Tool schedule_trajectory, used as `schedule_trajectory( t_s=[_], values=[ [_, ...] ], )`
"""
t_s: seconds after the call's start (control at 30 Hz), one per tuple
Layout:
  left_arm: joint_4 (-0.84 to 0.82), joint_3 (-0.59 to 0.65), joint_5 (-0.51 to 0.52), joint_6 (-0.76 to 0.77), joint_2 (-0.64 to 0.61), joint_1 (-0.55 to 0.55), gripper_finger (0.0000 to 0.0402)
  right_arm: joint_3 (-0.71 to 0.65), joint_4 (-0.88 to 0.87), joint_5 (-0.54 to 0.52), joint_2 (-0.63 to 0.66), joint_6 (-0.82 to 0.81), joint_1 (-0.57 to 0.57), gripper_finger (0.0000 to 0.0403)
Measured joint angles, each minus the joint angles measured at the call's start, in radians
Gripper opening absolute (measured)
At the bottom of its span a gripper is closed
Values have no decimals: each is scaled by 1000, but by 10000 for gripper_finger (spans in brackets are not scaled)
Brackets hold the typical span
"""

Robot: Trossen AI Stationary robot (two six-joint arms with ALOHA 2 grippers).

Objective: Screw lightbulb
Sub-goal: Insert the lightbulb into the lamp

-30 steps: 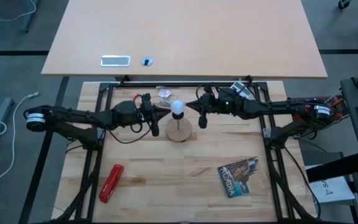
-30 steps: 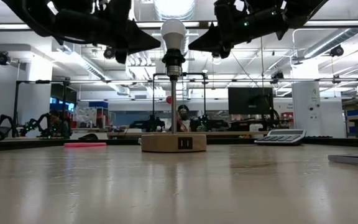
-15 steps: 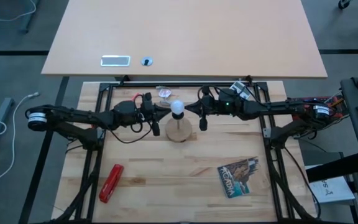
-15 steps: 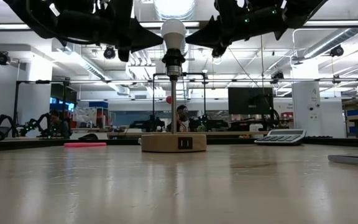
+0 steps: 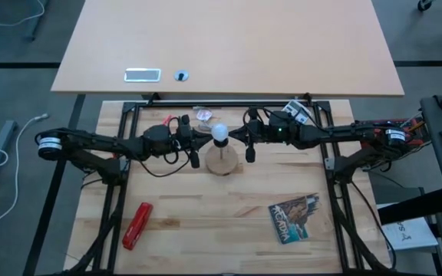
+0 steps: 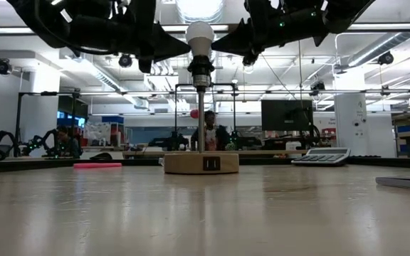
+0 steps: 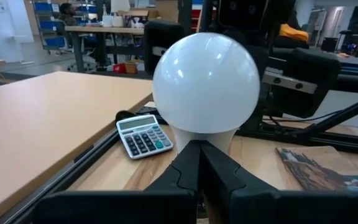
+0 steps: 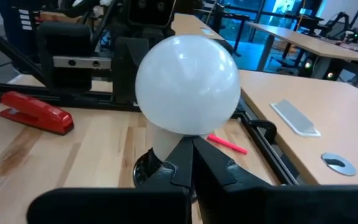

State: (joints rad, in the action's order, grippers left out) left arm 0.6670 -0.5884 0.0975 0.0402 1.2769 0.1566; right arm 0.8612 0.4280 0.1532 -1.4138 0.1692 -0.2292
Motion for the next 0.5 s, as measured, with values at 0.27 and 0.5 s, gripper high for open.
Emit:
schedule_trajectory(
  t_s=[0.27, 0.5],
  values=[
    [15, 0, 37, 2, 13, 1, 0, 0, 5, 26, -4, 7, 18, 0],
    [17, 0, 34, 2, 13, 0, 0, 0, 10, 21, -5, 27, 37, 0]
  ],
)
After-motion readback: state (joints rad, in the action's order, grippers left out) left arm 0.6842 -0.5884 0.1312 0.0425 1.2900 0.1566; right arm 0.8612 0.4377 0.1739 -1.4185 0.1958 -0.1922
